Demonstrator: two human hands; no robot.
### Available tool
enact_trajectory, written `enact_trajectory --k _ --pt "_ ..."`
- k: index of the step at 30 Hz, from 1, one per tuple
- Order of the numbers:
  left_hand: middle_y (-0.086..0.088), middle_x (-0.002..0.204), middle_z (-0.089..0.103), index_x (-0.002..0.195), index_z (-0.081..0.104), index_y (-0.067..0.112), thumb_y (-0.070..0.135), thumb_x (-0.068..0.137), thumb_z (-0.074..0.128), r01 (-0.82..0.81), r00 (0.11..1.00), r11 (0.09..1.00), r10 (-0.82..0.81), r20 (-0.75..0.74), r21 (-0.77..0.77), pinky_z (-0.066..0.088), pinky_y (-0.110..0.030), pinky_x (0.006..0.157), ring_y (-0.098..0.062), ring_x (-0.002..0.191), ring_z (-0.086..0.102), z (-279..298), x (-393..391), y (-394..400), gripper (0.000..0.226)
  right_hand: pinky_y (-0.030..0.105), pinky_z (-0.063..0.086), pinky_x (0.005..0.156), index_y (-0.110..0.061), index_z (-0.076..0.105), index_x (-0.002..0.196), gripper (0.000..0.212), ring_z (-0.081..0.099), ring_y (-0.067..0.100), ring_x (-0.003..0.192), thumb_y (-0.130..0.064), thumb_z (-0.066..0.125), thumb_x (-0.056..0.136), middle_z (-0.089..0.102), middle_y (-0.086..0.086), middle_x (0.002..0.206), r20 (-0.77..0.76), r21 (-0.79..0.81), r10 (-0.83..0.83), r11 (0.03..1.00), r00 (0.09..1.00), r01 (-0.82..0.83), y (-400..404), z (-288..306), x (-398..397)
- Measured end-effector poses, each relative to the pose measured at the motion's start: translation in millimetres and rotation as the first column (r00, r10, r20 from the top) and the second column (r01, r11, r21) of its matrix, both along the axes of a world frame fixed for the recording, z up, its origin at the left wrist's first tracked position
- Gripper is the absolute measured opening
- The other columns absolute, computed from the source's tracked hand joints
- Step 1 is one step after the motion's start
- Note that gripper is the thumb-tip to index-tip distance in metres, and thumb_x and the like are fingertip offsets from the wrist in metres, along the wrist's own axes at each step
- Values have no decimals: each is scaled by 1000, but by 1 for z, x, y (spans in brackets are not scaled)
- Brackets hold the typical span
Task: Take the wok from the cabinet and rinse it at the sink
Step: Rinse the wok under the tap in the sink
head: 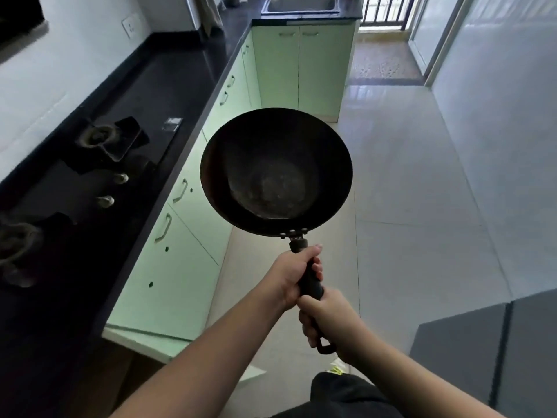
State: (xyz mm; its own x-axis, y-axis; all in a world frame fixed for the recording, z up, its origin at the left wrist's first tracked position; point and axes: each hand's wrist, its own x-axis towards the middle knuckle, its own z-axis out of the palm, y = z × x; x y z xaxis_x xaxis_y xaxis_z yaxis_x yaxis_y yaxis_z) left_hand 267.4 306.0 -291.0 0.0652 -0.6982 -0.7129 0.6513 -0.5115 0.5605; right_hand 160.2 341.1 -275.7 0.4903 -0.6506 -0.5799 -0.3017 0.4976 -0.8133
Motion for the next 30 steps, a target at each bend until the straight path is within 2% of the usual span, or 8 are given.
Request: enact_trajectory --k 7,13,21,30 --pt "3 51 42 68 45 12 7 94 54 -2 1000 1000 2 23 -5 36 -17 38 -6 36 38 14 -32 -95 29 27 40 41 -6 45 69 13 41 18 39 1 44 80 44 6 51 38 22 -15 1000 999 14 -93 8 -30" --pt "3 50 42 68 45 12 8 95 54 7 1000 1000 -7 26 -1 36 -17 38 -5 35 38 22 -25 -157 29 26 39 41 -7 45 73 12 40 17 39 -1 44 83 44 3 50 82 43 -36 999 996 33 -152 16 -22" --pt "5 44 44 68 45 12 9 96 52 2 997 1000 -1 -81 17 36 -14 34 -3 31 39 14 17 -255 30 24 37 40 -8 44 76 10 39 16 39 -4 46 85 43 2 52 48 57 -83 995 995 80 -246 15 23" --pt "3 46 45 68 45 10 9 96 53 51 986 999 -49 -159 10 38 -15 36 -5 32 41 24 110 -373 29 25 35 40 -8 46 80 6 39 15 39 -6 47 85 44 0 50 16 32 -105 994 994 104 -360 33 114"
